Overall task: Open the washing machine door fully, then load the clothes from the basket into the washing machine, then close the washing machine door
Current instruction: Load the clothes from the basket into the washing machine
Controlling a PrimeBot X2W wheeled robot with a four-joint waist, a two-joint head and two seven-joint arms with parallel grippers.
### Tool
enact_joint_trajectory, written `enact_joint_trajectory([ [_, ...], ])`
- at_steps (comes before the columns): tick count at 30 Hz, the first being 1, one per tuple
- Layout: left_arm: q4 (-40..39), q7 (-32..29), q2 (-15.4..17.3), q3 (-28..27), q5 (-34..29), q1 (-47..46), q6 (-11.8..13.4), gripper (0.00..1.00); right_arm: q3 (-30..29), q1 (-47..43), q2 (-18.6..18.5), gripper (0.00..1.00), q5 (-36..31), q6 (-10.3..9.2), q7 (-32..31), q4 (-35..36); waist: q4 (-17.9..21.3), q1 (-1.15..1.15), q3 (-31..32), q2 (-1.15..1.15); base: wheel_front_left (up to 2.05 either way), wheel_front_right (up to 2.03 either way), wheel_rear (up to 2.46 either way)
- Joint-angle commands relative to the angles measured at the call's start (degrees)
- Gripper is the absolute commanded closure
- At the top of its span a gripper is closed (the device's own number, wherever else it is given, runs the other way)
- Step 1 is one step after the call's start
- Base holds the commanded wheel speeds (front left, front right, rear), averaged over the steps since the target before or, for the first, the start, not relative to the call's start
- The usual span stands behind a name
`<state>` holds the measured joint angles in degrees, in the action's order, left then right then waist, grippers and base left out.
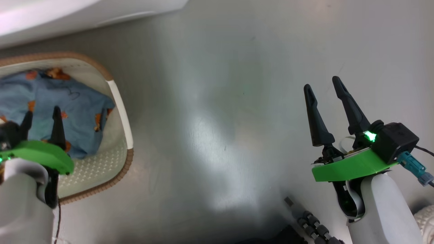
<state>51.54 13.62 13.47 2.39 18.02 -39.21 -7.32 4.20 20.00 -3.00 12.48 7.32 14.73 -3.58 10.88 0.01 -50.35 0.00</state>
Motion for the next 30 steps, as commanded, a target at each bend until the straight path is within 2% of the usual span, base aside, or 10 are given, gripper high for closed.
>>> enact_joint_trajectory([
  [1, 0.4, -0.1, 2.4, -0.8, 0.4, 0.5, -0.2, 0.0, 0.8, -1.3, 0.1, 0.0, 0.5, 0.17, 0.3, 1.3, 0.7, -0.01, -2.2, 0.0, 0.0, 0.0, 0.0],
  [12, 9.4, -6.0, 6.2, 1.8, -0.5, -8.3, 0.5, 0.0, 1.0, -0.9, 0.1, 0.0, 1.6, 0.17, 0.3, 2.4, 1.7, -0.01, -6.1, 0.0, 0.0, 0.0, 0.0],
  [26, 18.0, -18.1, 7.1, 10.7, -6.9, -17.3, 0.6, 0.0, 0.7, -3.1, 0.1, 0.0, 2.2, 0.17, 0.3, 2.8, 2.4, -0.01, -6.2, 0.0, 0.0, 0.0, 0.0],
  [27, 18.2, -18.4, 7.0, 10.9, -7.0, -17.7, 0.7, 0.38, 0.6, -3.2, 0.1, 0.0, 2.2, 0.17, 0.3, 2.9, 2.4, -0.01, -6.2, 0.0, 0.0, 0.0, 0.0],
  [28, 18.5, -18.6, 6.9, 11.2, -7.2, -17.9, 0.8, 0.67, 0.5, -3.2, 0.1, 0.0, 2.1, 0.17, 0.3, 2.9, 2.4, -0.01, -6.2, 0.0, 0.0, 0.0, 0.0],
  [29, 18.5, -18.6, 6.9, 11.2, -7.2, -17.9, 0.8, 0.67, 0.5, -3.2, 0.1, 0.0, 2.1, 0.17, 0.3, 2.9, 2.4, -0.01, -6.2, 0.0, 0.0, 0.0, 0.0],
  [30, 18.6, -18.4, 6.8, 11.4, -7.2, -18.1, 0.9, 1.0, 0.5, -3.2, 0.1, 0.0, 2.1, 0.17, 0.3, 3.0, 2.4, -0.01, -6.1, 0.0, 0.0, 0.0, 0.0],
])
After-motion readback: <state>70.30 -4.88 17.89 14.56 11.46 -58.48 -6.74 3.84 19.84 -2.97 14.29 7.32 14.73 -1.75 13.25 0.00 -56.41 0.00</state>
